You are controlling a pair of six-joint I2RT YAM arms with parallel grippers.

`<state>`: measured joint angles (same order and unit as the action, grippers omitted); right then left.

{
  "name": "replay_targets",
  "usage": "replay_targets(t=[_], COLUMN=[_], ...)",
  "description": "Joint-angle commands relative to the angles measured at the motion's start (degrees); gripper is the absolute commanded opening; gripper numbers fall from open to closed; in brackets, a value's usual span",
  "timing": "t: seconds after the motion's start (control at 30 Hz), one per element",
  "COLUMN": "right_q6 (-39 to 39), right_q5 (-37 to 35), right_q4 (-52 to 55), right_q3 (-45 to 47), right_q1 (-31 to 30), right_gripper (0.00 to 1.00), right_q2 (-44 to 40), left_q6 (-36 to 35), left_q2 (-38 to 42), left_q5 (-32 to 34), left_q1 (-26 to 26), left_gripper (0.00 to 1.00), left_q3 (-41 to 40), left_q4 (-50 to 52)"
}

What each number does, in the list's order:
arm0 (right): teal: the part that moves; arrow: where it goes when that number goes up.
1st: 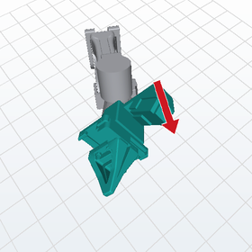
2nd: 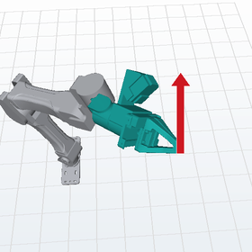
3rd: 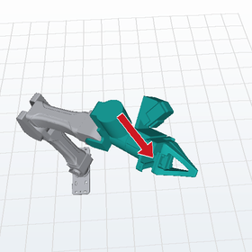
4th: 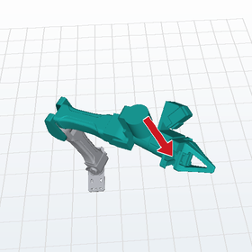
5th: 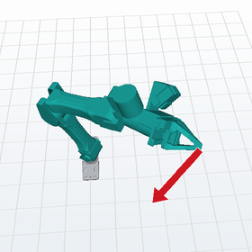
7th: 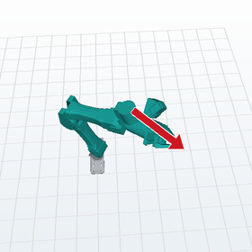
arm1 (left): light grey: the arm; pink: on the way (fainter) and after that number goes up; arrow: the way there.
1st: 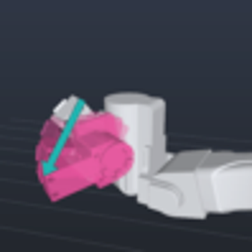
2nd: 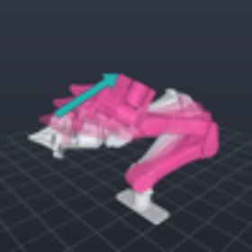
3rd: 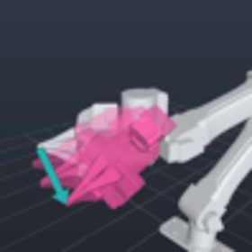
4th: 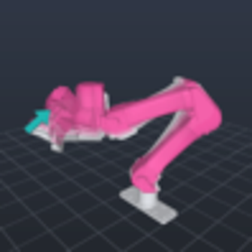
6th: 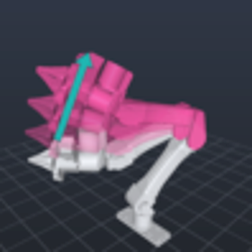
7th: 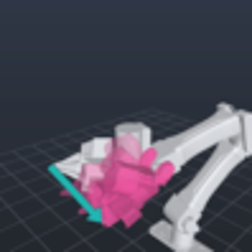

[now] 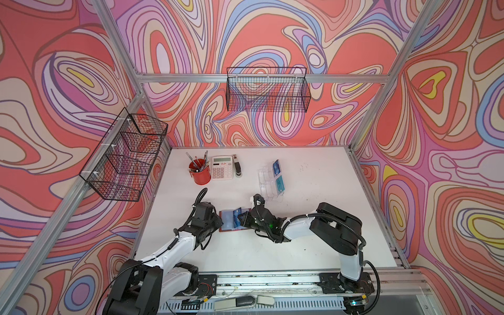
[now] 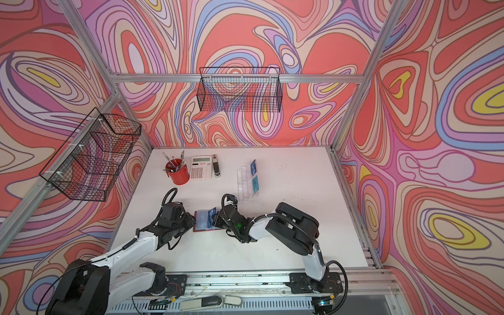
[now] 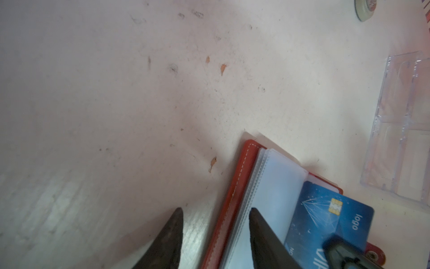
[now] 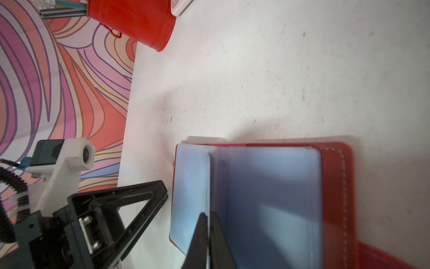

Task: Insert credit cards into a card holder
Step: Insert the credit card into the card slot.

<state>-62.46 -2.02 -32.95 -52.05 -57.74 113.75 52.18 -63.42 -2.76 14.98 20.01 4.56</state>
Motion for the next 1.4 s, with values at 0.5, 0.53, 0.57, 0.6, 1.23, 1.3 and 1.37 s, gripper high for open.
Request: replay_targets(t=[0.5,0.53,0.57,0.6,1.23,1.3,1.37], right_q6=[-5.86,-5.86,-5.85,-5.84,-9.06,-9.39,-9.44], right_q5=[2.02,1.96,1.99,2.04,4.27,4.05,3.20], right_q4=[-4.32,-4.61,-5.24,-6.18,-11.52,-11.52,-11.07], right_q3=[-0.37,-0.33,-0.26,-0.12,-2.74,-2.97,-2.88], right_q1=[-1.12,-1.12,-1.11,-1.11,-2.62,-2.59,-2.56], right_gripper=[0.00,0.00,0.00,0.00,0.00,0.00,0.00], right_q2=[5.62,5.83,6.16,6.52,10.91,11.41,11.53], left_q6=[2.57,2.73,2.91,3.05,5.29,5.49,5.54], left_q2=[-0.91,-0.75,-0.73,-0.49,-1.92,-2.56,-3.20], left_q5=[0.61,0.64,0.80,1.01,2.07,1.63,1.52], left_q1=[-0.27,-0.23,-0.23,-0.24,-0.22,-0.16,-0.21], left_gripper=[0.48,0.48,0.48,0.48,0.47,0.47,0.46], left_q3=[-1.96,-2.08,-2.24,-2.34,-4.78,-4.89,-4.68], left_q4=[-2.33,-2.44,-2.49,-2.36,-6.02,-6.70,-6.84])
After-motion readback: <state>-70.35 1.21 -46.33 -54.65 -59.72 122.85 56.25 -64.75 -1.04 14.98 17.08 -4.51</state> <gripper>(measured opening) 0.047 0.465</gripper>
